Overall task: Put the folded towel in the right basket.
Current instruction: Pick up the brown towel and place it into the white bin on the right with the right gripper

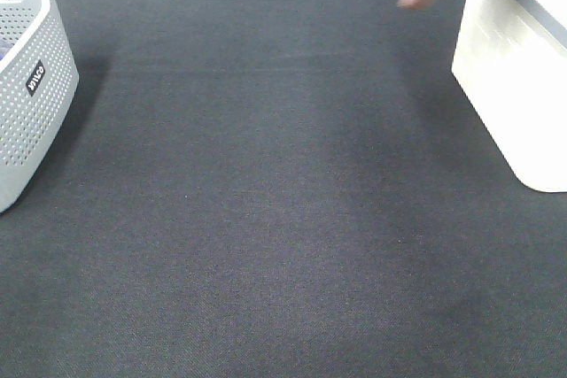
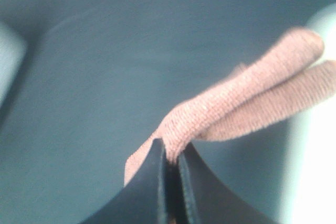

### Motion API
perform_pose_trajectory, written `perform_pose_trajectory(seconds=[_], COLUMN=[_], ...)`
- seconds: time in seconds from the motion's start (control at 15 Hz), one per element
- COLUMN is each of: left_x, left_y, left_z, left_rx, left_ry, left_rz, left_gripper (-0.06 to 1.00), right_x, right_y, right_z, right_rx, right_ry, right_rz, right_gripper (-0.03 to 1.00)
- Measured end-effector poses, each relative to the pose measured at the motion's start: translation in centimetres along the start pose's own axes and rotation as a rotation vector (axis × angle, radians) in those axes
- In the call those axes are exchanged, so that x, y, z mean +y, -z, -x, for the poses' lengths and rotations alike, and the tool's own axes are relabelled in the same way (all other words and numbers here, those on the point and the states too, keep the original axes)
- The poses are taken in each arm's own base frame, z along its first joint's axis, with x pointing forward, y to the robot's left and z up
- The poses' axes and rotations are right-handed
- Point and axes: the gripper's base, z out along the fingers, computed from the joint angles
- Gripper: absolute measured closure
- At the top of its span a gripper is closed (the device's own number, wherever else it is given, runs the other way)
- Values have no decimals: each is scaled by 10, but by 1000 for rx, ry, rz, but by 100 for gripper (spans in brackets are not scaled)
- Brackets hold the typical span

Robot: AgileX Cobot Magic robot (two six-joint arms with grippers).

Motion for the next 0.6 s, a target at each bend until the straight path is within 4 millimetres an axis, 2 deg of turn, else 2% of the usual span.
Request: perform_pose_trajectory(seconds=[0.2,0.33,0.4,0.6], left_x=[0,0,0,0], left_y=[0,0,0,0], left_z=[0,0,0,0], left_rx=[0,0,0,0], left_ry=[0,0,0,0], left_rz=[0,0,0,0], left_gripper=[7,7,7,7], right_x=[-56,-84,-96,-132], right_y=[27,33,28,-16], right_z=[-2,-6,-10,-28], right_rx=[-45,-48,-35,82], right_ry=[-103,-154,-175,-239], right_rz=[-89,-130,-141,-205], right_gripper=[97,97,97,97])
